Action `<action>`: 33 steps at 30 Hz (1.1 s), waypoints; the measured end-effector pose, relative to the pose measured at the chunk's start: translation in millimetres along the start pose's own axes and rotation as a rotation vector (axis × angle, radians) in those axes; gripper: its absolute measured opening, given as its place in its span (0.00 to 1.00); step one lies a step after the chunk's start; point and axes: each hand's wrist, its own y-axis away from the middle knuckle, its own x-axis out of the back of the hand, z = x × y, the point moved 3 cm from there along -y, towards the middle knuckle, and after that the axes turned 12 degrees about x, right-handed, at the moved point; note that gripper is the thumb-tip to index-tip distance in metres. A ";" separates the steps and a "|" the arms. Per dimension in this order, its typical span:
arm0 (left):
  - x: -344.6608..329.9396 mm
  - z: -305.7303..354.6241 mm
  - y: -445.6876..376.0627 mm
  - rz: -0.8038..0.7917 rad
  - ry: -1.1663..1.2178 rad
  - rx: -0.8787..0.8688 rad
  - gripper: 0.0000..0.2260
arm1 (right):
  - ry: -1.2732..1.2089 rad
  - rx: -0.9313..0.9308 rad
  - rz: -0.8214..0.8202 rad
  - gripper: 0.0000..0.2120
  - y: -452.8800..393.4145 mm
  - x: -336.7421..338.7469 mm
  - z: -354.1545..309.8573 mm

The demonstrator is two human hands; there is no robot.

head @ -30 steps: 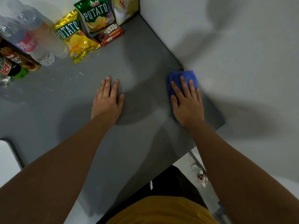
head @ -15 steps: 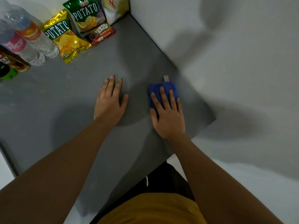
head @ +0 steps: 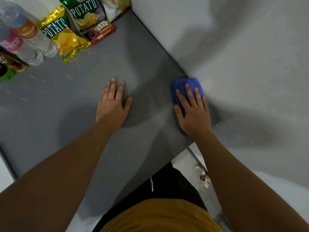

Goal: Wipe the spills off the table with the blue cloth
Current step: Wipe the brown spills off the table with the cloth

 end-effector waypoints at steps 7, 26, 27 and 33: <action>1.2 2.5 0.8 -0.023 0.002 0.017 0.29 | 0.029 -0.147 -0.022 0.29 36.2 -12.0 -11.3; 10.8 10.2 1.8 -0.129 0.044 0.131 0.29 | -0.085 0.168 -0.096 0.28 17.3 -17.0 -77.5; 11.8 10.7 3.0 -0.131 0.054 0.134 0.28 | -0.137 0.176 -0.100 0.27 14.7 -14.2 -74.8; 17.4 24.0 8.3 -0.093 0.149 0.134 0.24 | -0.344 0.030 -0.035 0.26 20.9 3.9 -62.6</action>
